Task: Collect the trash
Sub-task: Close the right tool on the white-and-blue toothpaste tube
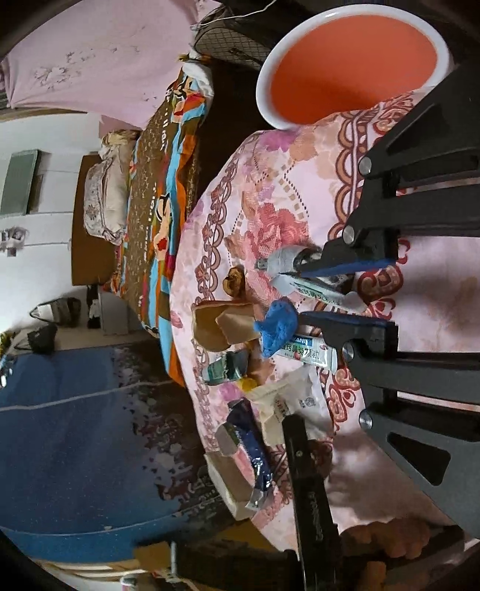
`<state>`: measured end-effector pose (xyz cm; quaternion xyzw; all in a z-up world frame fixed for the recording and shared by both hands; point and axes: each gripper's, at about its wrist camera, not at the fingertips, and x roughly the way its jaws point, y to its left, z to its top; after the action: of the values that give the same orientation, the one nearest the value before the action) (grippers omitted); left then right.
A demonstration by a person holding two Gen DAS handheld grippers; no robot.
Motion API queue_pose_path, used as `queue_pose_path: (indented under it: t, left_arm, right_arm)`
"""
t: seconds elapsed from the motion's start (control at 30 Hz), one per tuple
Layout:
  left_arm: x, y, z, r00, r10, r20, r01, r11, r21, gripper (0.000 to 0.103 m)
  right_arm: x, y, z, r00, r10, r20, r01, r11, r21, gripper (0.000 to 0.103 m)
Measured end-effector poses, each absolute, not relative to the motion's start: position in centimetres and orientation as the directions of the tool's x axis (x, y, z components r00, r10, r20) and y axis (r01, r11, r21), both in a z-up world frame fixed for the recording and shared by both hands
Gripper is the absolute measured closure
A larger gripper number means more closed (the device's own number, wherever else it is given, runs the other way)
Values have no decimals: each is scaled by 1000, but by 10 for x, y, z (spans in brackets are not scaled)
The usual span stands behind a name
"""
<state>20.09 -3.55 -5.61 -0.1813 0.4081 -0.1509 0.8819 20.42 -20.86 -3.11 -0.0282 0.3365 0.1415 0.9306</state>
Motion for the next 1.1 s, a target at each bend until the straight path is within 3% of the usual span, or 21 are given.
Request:
queue_pose_path:
  t: [0.47,1.1]
  left_arm:
    - [185,-32,-40,728,-298,-618,101,937,-334,103]
    - [187,-30,-44,709,-311,-632,95,931,-352,103]
  right_arm:
    - [217,-207,-45,668,246,-702,-274,959,75,90]
    - [238,-187,-49,610,255,-750,-335,941,48,88]
